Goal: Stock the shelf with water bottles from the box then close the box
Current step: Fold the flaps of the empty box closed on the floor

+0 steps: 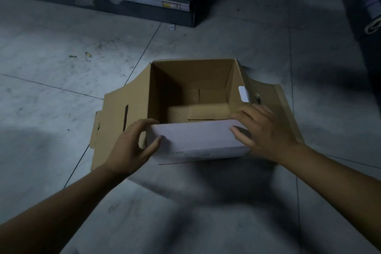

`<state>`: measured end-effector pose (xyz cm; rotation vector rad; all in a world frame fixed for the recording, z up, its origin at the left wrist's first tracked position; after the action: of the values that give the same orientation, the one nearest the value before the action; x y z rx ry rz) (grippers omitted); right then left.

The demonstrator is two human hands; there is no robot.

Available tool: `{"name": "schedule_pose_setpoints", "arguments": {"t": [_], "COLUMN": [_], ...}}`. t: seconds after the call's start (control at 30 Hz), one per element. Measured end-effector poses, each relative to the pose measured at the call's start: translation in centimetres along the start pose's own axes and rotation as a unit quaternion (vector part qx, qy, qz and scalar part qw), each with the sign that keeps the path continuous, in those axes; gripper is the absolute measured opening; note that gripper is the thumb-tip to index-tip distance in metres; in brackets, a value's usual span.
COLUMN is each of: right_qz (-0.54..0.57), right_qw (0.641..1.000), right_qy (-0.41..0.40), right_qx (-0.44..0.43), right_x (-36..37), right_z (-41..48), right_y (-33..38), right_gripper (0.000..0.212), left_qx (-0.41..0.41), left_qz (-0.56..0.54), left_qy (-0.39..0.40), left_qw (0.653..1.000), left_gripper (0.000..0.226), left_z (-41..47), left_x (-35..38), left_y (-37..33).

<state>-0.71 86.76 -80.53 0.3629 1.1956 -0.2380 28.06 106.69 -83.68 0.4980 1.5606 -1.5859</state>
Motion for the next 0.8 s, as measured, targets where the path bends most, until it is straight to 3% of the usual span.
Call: {"name": "schedule_pose_setpoints", "arguments": {"t": [0.1,0.2,0.3,0.5,0.7,0.8], "right_qz": [-0.023,0.0,0.04,0.13,0.175,0.153], "right_qw": [0.998,0.99,0.979,0.949,0.905,0.906], "right_qy": [0.044,0.101,0.128,0.214,0.309,0.315], "right_qx": [0.046,0.101,0.155,0.194,0.234,0.237], "right_x": [1.4,3.5,5.1,7.7,8.2,8.2], "right_z": [1.9,2.4,2.0,0.6,0.7,2.0], "right_y": [-0.9,-0.9,-0.8,-1.2,-1.3,-1.0], "right_gripper": [0.027,0.032,0.033,0.032,0.029,0.025], "left_qx": [-0.052,-0.008,0.042,0.02,0.029,0.021], "left_qz": [0.026,0.17,0.256,0.191,0.185,0.159], "left_qy": [0.005,-0.001,0.051,0.166,0.184,0.167], "left_qw": [0.998,0.985,0.964,0.967,0.965,0.973], "left_gripper": [0.06,0.052,0.05,0.057,0.052,0.047], "left_z": [1.6,3.0,3.5,3.2,3.2,4.1], "left_x": [0.9,2.1,3.7,6.2,7.0,6.2], "left_y": [0.1,0.1,-0.2,0.1,0.9,1.0]}}
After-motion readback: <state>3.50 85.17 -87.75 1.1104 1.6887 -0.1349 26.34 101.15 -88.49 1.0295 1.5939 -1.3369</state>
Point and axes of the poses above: each hand's wrist, its own z-axis towards the middle knuckle, its own x-axis out of the palm, y = z × x, the point moved 2 cm from there along z, towards the middle knuckle, and after that the axes turned 2 degrees about z, right-handed, at the moved point
